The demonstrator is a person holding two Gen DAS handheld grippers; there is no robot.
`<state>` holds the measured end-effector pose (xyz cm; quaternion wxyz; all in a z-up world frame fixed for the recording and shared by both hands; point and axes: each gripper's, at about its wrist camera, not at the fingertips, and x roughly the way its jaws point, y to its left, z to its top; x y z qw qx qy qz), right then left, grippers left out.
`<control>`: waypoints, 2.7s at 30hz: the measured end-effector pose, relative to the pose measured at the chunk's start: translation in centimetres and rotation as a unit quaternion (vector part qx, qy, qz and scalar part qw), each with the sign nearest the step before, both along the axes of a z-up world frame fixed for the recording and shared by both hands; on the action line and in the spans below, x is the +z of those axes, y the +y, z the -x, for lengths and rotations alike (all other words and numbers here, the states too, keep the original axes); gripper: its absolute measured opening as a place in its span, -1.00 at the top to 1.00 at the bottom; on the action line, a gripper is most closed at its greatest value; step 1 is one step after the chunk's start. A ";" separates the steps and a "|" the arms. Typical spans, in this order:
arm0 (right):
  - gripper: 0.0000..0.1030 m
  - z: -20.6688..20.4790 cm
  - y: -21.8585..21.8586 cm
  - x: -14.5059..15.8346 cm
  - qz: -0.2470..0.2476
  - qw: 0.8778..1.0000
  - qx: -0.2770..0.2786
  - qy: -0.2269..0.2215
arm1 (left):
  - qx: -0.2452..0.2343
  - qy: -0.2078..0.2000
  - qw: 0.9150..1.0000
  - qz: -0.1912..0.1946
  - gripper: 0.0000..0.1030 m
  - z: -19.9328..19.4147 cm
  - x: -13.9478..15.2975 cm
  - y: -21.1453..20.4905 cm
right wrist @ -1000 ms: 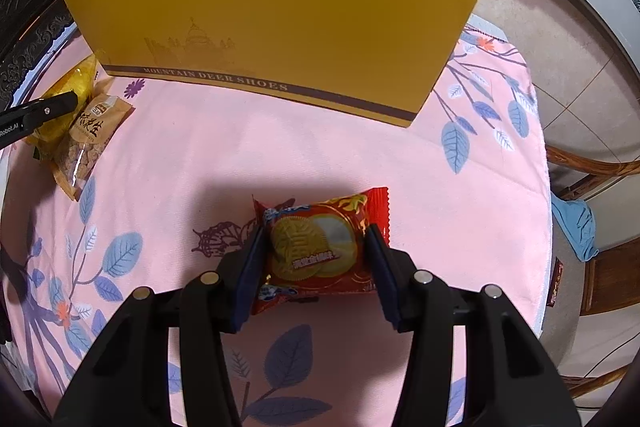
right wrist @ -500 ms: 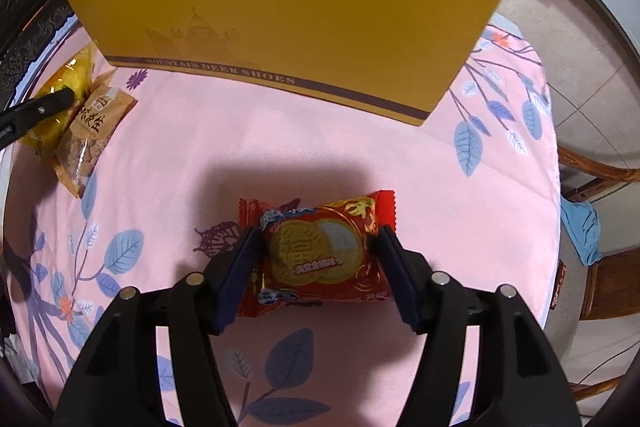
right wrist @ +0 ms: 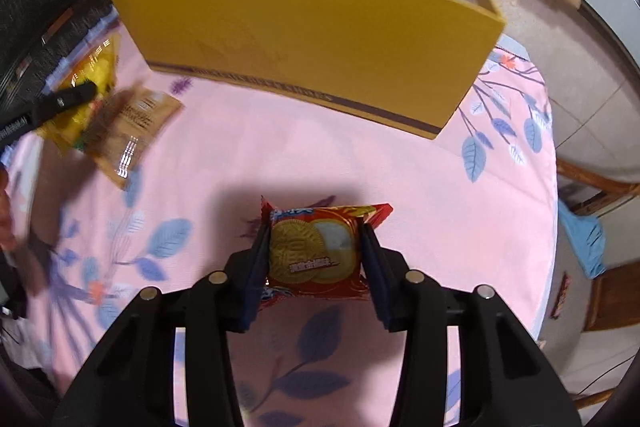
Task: Organize snacks
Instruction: 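Carry both snacks over the yellow box and open both grippers, then move the left gripper to the clear green-edged snack bar while the right reaches the tan peanut bag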
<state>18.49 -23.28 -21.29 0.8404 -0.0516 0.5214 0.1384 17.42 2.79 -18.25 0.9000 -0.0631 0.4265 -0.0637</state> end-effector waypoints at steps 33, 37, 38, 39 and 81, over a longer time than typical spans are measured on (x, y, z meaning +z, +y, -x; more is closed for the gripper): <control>0.12 -18.4 -1.5 16.8 -0.070 0.982 -0.052 -0.169 | -0.065 -0.126 0.989 -0.030 0.21 -17.2 16.5 -8.2; 0.12 -20.0 -1.6 16.0 -0.072 0.983 -0.060 -0.156 | -0.068 -0.111 0.991 -0.034 0.21 -18.8 15.4 -8.8; 0.12 -20.2 -1.6 15.8 -0.073 0.983 -0.062 -0.154 | -0.069 -0.106 0.991 -0.036 0.20 -19.1 15.1 -9.0; 0.12 -20.5 -1.7 15.6 -0.073 0.984 -0.063 -0.150 | -0.071 -0.101 0.992 -0.039 0.20 -19.5 14.7 -9.1; -0.25 -5.9 12.1 1.1 -0.094 0.994 -0.037 0.048 | 0.111 -0.043 0.990 -0.082 -0.91 -2.1 8.1 8.5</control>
